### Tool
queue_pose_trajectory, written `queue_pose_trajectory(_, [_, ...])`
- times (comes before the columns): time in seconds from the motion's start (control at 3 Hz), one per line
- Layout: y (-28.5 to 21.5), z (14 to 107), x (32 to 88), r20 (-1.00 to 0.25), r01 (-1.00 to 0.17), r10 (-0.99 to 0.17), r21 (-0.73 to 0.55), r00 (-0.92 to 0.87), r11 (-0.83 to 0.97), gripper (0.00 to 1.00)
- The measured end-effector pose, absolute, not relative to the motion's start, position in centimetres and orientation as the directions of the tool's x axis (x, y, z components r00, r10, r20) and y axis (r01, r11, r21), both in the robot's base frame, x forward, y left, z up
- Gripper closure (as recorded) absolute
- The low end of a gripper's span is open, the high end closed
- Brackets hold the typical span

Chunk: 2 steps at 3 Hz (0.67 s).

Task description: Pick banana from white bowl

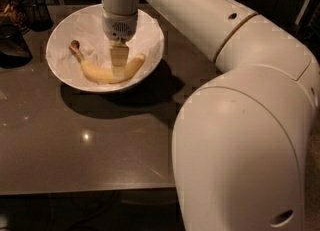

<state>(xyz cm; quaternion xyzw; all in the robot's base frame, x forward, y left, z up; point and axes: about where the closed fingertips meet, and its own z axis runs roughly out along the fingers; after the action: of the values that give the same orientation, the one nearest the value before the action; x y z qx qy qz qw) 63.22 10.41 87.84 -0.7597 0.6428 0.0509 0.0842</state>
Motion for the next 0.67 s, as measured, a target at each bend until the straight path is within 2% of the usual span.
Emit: queue_pose_trajectory(0.67, [10.65, 85.68, 63.54, -0.184, -0.986, -0.968, -0.023, 0.168, -0.167, 0.42])
